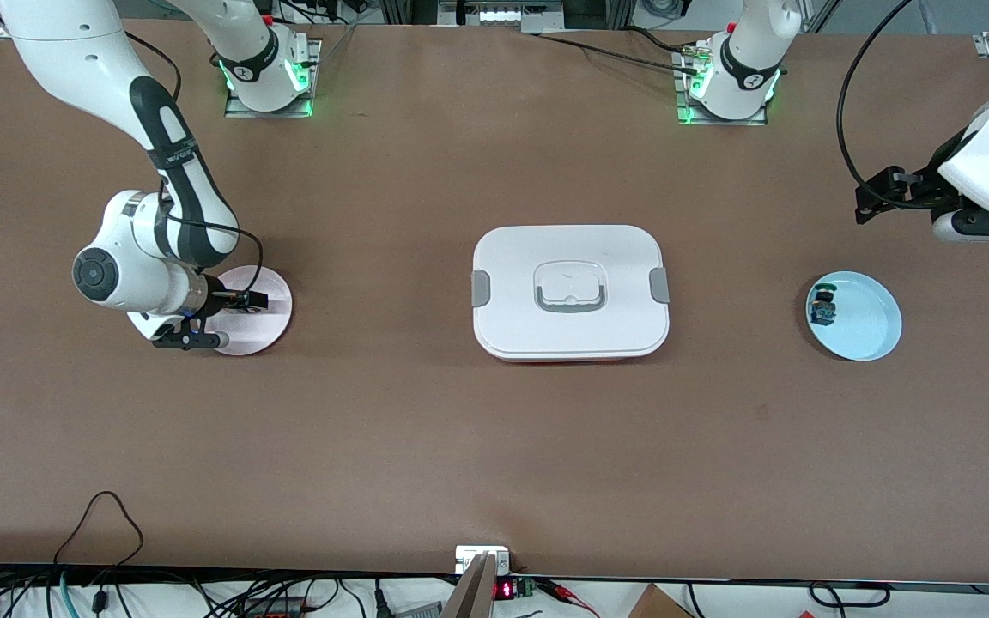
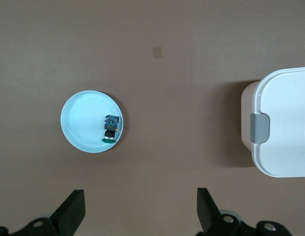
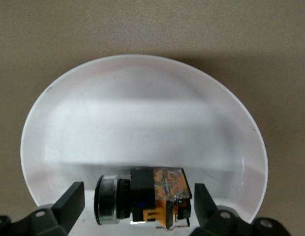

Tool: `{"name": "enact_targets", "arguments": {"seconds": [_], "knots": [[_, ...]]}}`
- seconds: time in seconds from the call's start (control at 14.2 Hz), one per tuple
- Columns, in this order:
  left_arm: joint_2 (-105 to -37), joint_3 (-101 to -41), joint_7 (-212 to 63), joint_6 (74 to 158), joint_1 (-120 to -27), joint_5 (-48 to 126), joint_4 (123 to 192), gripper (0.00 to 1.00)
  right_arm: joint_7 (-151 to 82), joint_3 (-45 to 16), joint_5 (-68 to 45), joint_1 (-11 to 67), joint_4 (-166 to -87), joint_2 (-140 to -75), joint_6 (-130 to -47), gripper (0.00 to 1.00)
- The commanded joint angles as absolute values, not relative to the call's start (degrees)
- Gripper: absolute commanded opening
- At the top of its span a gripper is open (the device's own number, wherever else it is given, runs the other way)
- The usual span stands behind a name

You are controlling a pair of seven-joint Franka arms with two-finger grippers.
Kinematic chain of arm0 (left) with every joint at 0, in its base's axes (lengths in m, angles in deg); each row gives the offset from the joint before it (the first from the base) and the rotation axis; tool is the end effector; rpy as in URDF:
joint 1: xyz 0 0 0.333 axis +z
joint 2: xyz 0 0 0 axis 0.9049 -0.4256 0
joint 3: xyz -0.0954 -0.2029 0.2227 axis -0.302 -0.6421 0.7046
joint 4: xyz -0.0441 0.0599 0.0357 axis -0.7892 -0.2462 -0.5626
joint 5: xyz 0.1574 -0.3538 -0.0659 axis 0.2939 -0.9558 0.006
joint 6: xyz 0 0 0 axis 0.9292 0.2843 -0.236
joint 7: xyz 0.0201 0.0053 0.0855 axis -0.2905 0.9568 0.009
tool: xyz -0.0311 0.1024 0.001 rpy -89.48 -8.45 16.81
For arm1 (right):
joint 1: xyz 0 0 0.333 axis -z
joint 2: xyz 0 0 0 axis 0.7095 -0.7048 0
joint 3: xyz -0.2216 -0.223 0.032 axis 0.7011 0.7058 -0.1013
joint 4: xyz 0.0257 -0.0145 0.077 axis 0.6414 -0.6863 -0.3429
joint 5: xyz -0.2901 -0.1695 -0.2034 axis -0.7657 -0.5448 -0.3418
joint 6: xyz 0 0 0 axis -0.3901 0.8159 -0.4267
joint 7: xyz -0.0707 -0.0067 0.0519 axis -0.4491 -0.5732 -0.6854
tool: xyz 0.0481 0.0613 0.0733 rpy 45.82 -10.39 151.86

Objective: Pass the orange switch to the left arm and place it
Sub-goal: 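Lower the right gripper around the orange switch and close it, then lift the switch with the right gripper while the left gripper approaches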

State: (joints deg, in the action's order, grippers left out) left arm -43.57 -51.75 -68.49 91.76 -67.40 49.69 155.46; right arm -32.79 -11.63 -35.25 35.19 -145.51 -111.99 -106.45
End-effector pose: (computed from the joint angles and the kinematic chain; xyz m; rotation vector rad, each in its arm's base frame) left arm 0.5457 -0.0147 0.5830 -3.1080 0.0387 0.0840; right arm 0.5684 0.0177 0.1826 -3.0383 0.0273 0.3029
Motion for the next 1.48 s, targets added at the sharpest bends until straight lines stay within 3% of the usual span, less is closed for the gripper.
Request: {"name": "enact_targets", "arguments": {"seconds": [0.0, 0.14, 0.71, 1.13, 1.41], "knots": [[-43.62, -52.19, -67.11, 90.61, -66.66, 49.29, 154.29, 1.0, -31.62, -11.98, -34.07, 34.99, -145.39, -112.31, -107.13, 0.88], [-43.62, -52.19, -67.11, 90.61, -66.66, 49.29, 154.29, 1.0, -31.53, -11.99, -34.07, 34.99, -145.39, -112.31, -106.87, 0.69], [-43.62, -52.19, -67.11, 90.61, -66.66, 49.29, 154.29, 1.0, -25.49, -12.07, -34.07, 35.26, -144.77, -111.7, -106.43, 0.22], [-43.7, -52.19, -67.11, 90.53, -66.66, 49.29, 154.29, 1.0, -24.41, -12.86, -34.16, 35.43, -144.25, -108.54, -105.64, 0.08], [-43.71, -52.19, -67.2, 90.53, -66.66, 49.29, 154.29, 1.0, -24.41, -12.95, -34.16, 35.35, -138.99, -107.31, -97.58, 0.02]]}}
